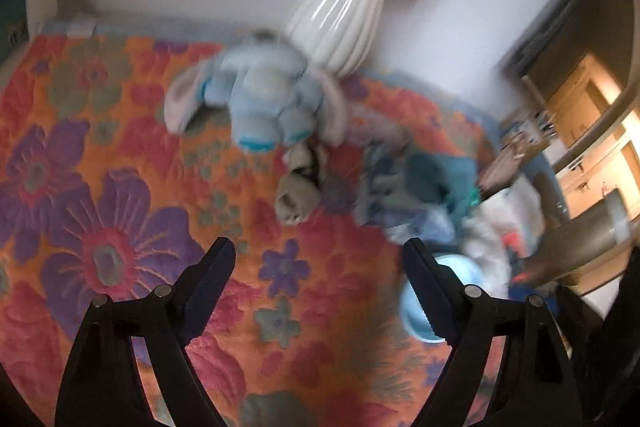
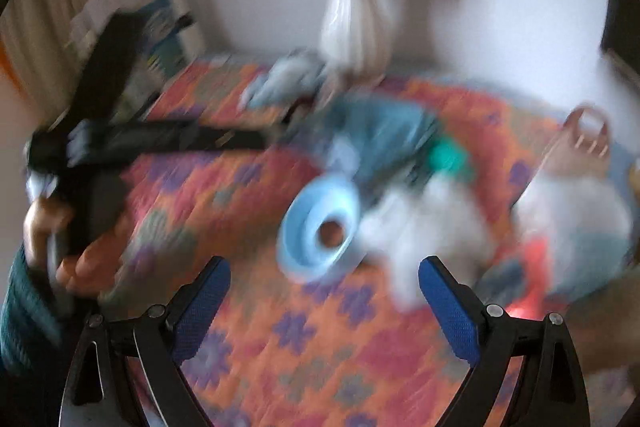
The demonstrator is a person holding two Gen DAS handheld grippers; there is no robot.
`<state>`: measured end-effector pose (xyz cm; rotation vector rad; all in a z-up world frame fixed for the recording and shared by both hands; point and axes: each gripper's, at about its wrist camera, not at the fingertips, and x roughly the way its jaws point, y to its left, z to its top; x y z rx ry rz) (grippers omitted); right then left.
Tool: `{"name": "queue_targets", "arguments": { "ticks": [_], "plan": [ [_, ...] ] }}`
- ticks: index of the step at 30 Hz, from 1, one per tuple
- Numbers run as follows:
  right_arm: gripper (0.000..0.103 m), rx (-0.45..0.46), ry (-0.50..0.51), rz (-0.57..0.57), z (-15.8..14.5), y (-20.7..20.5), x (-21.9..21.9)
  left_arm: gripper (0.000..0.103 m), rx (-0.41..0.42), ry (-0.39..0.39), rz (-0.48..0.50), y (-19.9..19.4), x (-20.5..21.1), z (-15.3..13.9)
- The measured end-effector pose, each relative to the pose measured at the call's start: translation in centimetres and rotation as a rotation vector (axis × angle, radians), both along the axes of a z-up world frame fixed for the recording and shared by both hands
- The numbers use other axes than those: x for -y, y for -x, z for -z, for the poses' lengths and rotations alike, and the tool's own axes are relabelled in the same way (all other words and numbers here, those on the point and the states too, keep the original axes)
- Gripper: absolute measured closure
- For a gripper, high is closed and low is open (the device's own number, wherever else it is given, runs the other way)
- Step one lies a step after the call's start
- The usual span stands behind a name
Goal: Organize soft objects
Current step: 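Grasp the white-and-black sock with the left tool while the right tool grasps the light blue ring cup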
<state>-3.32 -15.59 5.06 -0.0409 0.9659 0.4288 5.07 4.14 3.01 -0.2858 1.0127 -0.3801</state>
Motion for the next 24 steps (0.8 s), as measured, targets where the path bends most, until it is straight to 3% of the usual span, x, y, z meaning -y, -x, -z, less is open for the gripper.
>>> {"name": "queue_targets", "arguments": {
  "ticks": [4, 7, 10, 11, 12, 13, 14, 15, 19, 22, 24],
  "plan": [
    [0.009, -0.036, 0.074, 0.032, 2.4, -0.7, -1.4, 0.019, 0.019, -0.087, -0.018, -2.0, 1.4, 1.0],
    [0.009, -0.028, 0.063, 0.083, 2.7, -2.3, -1.8, 0.029, 0.065, -0.135, -0.009, -2.9, 2.7, 1.0],
    [0.008, -0.03, 0.046, 0.116, 3.2, -3.5, -2.2, 0.061, 0.086, -0.156, -0.001, -3.5, 3.5, 1.0],
    [0.008, -0.029, 0.046, 0.121, 3.2, -3.6, -2.4, 0.078, 0.09, -0.165, 0.002, -3.5, 3.7, 1.1],
    [0.01, -0.021, 0.049, 0.127, 3.2, -3.6, -2.5, 0.084, 0.09, -0.168, 0.001, -3.5, 3.5, 1.2],
    [0.015, -0.002, 0.053, 0.131, 3.2, -3.5, -2.6, 0.084, 0.087, -0.152, -0.004, -3.3, 3.1, 1.1],
    [0.035, 0.009, 0.056, 0.128, 3.1, -3.6, -3.0, 0.084, 0.085, -0.136, -0.016, -3.1, 2.8, 1.0],
    [0.041, 0.013, 0.058, 0.123, 3.0, -3.6, -3.2, 0.084, 0.087, -0.126, -0.031, -2.6, 2.4, 0.8],
    [0.046, 0.018, 0.027, 0.098, 2.3, -2.6, -2.8, 0.084, 0.101, -0.114, -0.081, 0.6, 0.6, -0.5],
    [0.047, -0.051, -0.116, 0.047, 1.7, -1.1, -2.0, 0.084, 0.111, -0.092, -0.117, 3.8, -1.1, -1.7],
    [0.063, -0.068, -0.165, 0.029, 1.5, -0.1, -2.0, 0.084, 0.128, -0.08, -0.142, 6.1, -2.2, -2.9]
  ]
}}
